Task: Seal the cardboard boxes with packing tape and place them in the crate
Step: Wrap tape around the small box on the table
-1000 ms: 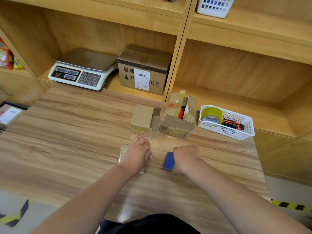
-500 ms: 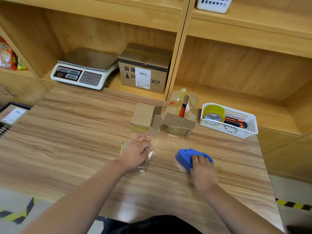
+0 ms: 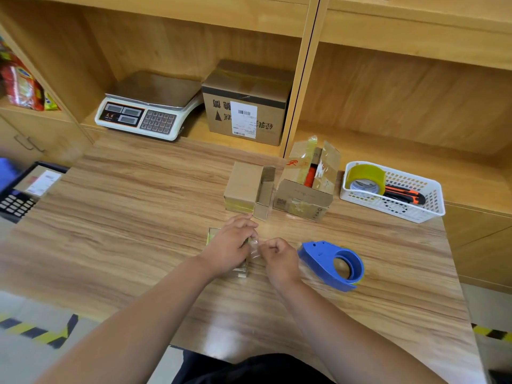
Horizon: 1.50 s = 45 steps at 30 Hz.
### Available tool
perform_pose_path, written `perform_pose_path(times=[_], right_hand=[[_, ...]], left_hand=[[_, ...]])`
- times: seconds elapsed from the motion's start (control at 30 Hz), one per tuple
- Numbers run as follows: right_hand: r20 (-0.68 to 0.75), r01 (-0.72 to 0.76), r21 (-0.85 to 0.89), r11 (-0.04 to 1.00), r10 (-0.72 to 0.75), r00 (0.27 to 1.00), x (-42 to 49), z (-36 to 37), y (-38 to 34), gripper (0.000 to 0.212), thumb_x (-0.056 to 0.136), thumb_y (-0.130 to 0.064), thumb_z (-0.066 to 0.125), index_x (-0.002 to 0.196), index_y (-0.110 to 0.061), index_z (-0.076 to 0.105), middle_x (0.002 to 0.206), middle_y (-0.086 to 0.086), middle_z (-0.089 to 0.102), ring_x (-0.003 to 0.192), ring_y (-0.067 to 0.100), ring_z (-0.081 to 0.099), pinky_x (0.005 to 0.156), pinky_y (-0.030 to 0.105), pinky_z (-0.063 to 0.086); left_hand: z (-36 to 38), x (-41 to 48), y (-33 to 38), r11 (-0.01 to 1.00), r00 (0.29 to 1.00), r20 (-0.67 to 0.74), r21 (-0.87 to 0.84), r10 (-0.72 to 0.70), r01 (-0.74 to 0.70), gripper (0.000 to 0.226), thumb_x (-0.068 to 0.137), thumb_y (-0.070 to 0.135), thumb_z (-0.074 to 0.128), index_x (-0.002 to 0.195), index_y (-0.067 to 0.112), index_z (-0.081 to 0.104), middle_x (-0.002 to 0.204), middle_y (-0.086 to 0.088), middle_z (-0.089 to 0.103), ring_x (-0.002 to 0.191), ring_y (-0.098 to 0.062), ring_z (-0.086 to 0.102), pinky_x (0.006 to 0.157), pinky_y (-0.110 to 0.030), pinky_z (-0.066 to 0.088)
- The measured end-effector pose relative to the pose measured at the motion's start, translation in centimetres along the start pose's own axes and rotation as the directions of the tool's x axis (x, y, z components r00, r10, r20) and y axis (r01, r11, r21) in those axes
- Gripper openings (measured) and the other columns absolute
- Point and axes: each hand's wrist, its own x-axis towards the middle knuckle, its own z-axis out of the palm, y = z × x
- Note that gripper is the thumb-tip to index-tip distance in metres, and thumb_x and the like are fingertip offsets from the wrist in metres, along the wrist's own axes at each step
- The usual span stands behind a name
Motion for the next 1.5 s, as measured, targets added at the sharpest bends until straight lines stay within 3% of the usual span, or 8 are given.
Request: perform_pose_path(times=[0.13,0.27,0.43,0.67,0.87,0.97,1.17,1.5], right_hand=[[0.011,0.012,0.052,0.999,-0.013,1.000,0.2,0.1,0.1,0.021,0.087,-0.017,0.064,0.067,-0.020,0.057,0.062,-0.009,0.062,0.052,-0.004,0.051,0.053,0.011,0.040],[0.030,0.036,0.096,0.995,-0.039,0.999,0.3,0.2,0.0,0.024,0.089,-0.012,0.059,0.067,-0.019,0.055,0.054,-0.014,0.059,0.050,-0.005,0.050,0.052,0.008,0.039],[0.077,0.038,0.143,0.989,-0.049,0.996,0.2,0.0,0.0,0.017,0.091,-0.010,0.058,0.074,-0.011,0.056,0.054,-0.005,0.057,0.046,0.002,0.055,0.048,0.015,0.043],[0.080,0.138,-0.051,0.989,-0.134,0.988,0.5,-0.4,0.1,0.020,0.092,-0.018,0.059,0.073,-0.019,0.056,0.054,-0.013,0.053,0.048,-0.004,0.046,0.051,0.011,0.037],[0.025,0.154,-0.322,0.934,-0.154,0.988,0.4,0.0,0.1,0.021,0.093,-0.027,0.054,0.071,-0.027,0.053,0.066,-0.010,0.059,0.069,0.010,0.057,0.079,0.036,0.046],[0.024,0.167,-0.383,0.909,-0.171,0.985,0.1,0.9,0.0,0.018,0.093,-0.027,0.052,0.075,-0.026,0.052,0.073,-0.006,0.063,0.081,0.020,0.060,0.087,0.045,0.044],[-0.113,0.131,-0.569,0.812,-0.236,0.965,-0.6,3.0,0.6,0.018,0.095,-0.034,0.046,0.090,-0.021,0.057,0.083,-0.007,0.062,0.092,0.018,0.050,0.077,0.031,0.022],[-0.015,0.127,-0.691,0.712,-0.189,0.982,-0.3,3.4,1.3,0.025,0.100,-0.033,0.036,0.115,-0.016,0.046,0.119,0.001,0.053,0.113,0.021,0.041,0.093,0.034,0.034]], left_hand=[[-0.2,0.0,0.1,1.000,1.000,-0.009,-0.015,-0.009,0.009,0.027,0.085,-0.010,0.049,0.104,-0.001,0.067,0.128,-0.010,0.056,0.136,-0.022,0.032,0.103,-0.004,0.011],[-0.6,0.3,0.5,1.000,1.000,0.014,-0.012,-0.013,0.013,0.049,0.085,-0.011,0.044,0.132,0.003,0.051,0.137,-0.011,0.048,0.138,-0.021,0.029,0.107,-0.010,0.012],[-0.7,0.4,0.4,1.000,0.999,0.034,-0.012,-0.011,0.012,0.054,0.086,-0.010,0.043,0.137,0.005,0.045,0.140,-0.012,0.046,0.139,-0.019,0.028,0.108,-0.011,0.012],[-0.5,0.5,-0.1,0.998,0.999,0.045,0.054,0.013,-0.015,0.052,0.088,-0.004,0.044,0.139,0.006,0.043,0.142,-0.012,0.044,0.139,-0.019,0.027,0.102,0.001,0.002],[-0.5,-0.5,-1.2,0.806,0.994,0.107,0.588,0.002,-0.065,0.056,0.099,0.041,0.024,0.147,0.012,0.027,0.147,-0.001,0.037,0.142,-0.017,0.016,0.118,-0.036,0.000],[-0.4,-0.8,-1.4,0.796,0.995,0.096,0.603,-0.009,-0.051,0.056,0.100,0.042,0.023,0.147,0.013,0.028,0.147,-0.001,0.037,0.142,-0.018,0.017,0.118,-0.038,0.000],[-0.4,-0.7,-1.7,0.833,0.995,0.096,0.551,0.007,-0.059,0.052,0.100,0.037,0.026,0.146,0.013,0.030,0.143,-0.001,0.042,0.140,-0.016,0.023,0.116,-0.031,-0.002],[-0.3,-0.7,-1.8,0.815,0.995,0.097,0.575,0.010,-0.064,0.051,0.100,0.036,0.027,0.145,0.012,0.031,0.141,-0.004,0.044,0.137,-0.018,0.029,0.115,-0.034,0.010]])
